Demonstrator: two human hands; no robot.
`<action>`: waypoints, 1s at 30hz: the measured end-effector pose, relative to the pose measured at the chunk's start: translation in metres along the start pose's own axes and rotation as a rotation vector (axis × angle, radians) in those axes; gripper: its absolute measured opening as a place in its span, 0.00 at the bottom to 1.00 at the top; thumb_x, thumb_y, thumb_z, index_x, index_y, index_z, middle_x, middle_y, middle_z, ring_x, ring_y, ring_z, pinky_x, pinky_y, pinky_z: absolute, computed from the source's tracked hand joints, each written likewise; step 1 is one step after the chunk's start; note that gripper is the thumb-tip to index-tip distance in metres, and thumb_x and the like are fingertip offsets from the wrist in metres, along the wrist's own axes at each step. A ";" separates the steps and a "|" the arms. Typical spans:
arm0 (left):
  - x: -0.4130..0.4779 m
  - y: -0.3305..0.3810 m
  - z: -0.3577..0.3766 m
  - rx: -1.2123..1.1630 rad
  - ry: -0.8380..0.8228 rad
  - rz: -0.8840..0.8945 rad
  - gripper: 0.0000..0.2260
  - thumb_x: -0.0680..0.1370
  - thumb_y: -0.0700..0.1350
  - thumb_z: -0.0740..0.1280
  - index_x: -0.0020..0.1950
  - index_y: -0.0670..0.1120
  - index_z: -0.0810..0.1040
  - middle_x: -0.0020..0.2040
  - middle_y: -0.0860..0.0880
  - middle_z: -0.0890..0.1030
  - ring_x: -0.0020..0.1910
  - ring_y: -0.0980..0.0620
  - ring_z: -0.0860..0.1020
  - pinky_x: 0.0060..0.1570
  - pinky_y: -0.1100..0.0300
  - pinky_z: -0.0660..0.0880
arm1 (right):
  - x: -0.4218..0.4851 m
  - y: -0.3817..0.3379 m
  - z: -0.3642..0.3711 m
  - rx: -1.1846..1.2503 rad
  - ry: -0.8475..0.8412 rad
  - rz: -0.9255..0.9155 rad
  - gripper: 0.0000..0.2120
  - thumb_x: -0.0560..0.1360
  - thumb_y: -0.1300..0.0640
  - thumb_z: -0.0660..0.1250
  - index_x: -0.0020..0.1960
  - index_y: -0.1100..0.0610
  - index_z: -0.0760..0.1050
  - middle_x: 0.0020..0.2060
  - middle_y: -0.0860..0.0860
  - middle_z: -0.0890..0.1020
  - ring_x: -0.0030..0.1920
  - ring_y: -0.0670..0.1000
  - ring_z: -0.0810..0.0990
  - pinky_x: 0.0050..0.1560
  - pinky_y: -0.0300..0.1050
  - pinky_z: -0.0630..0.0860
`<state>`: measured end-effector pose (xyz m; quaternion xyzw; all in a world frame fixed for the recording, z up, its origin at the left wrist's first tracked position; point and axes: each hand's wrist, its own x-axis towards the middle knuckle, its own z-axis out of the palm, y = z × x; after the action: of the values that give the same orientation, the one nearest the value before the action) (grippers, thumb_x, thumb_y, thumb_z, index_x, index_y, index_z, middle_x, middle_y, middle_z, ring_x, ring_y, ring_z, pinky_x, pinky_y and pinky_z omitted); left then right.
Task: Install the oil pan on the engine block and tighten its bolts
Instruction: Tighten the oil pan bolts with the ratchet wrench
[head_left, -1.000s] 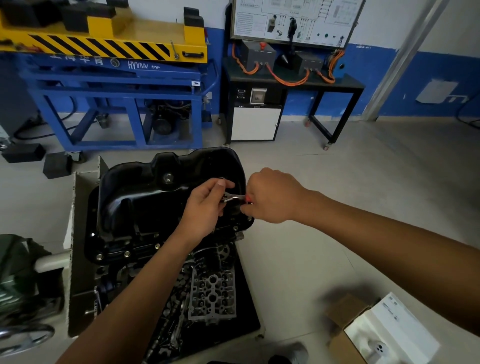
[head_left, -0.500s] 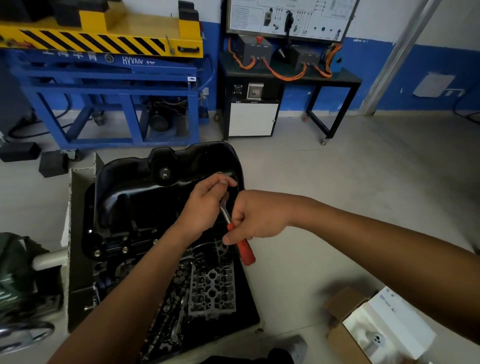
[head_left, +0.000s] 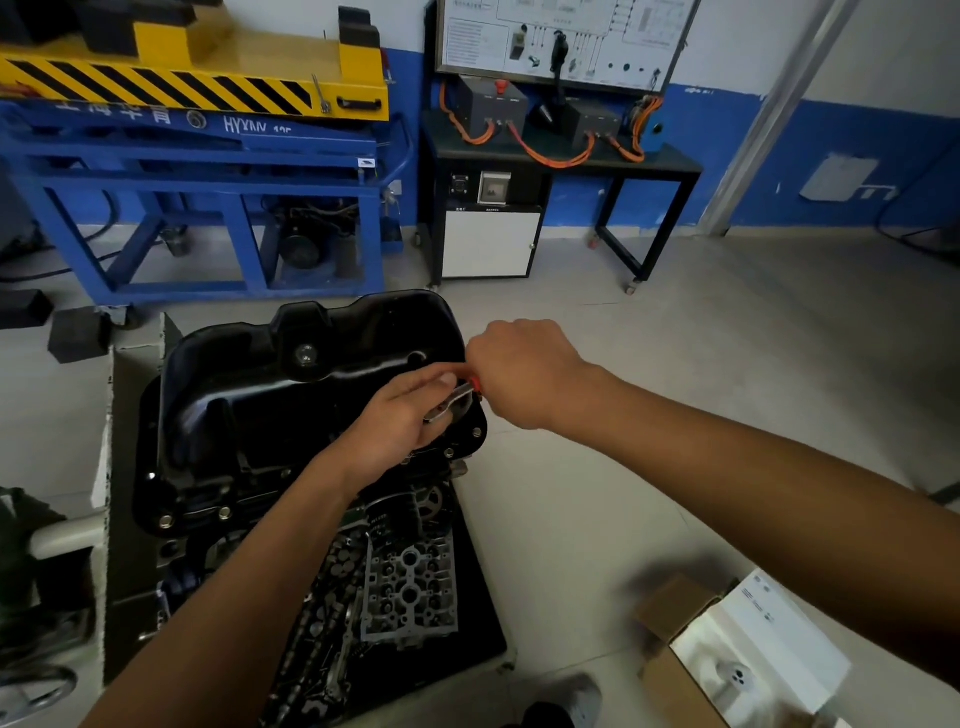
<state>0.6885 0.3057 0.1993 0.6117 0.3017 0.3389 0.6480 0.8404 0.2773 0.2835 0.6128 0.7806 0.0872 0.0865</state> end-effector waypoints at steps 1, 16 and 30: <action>0.000 0.000 -0.002 -0.021 -0.002 0.014 0.14 0.84 0.47 0.57 0.61 0.47 0.80 0.25 0.54 0.65 0.25 0.54 0.60 0.30 0.54 0.53 | 0.002 -0.001 0.002 0.007 0.018 -0.006 0.14 0.74 0.60 0.67 0.39 0.52 0.62 0.32 0.48 0.60 0.29 0.49 0.59 0.29 0.43 0.52; -0.001 0.000 0.006 0.039 0.296 0.101 0.17 0.86 0.41 0.56 0.49 0.33 0.80 0.42 0.37 0.80 0.44 0.44 0.77 0.50 0.50 0.74 | -0.016 -0.034 -0.005 0.535 -0.379 -0.253 0.22 0.79 0.51 0.68 0.29 0.60 0.74 0.25 0.52 0.77 0.23 0.46 0.69 0.27 0.35 0.66; -0.010 -0.006 -0.009 -0.011 0.125 0.017 0.18 0.86 0.42 0.54 0.49 0.47 0.84 0.32 0.50 0.75 0.29 0.58 0.71 0.31 0.65 0.67 | -0.002 -0.009 -0.017 0.149 -0.397 -0.130 0.17 0.72 0.45 0.75 0.33 0.53 0.73 0.30 0.48 0.77 0.34 0.50 0.77 0.33 0.43 0.71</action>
<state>0.6757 0.3028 0.1924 0.5882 0.3347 0.3837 0.6283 0.8283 0.2730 0.2979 0.5710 0.7904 -0.0987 0.1987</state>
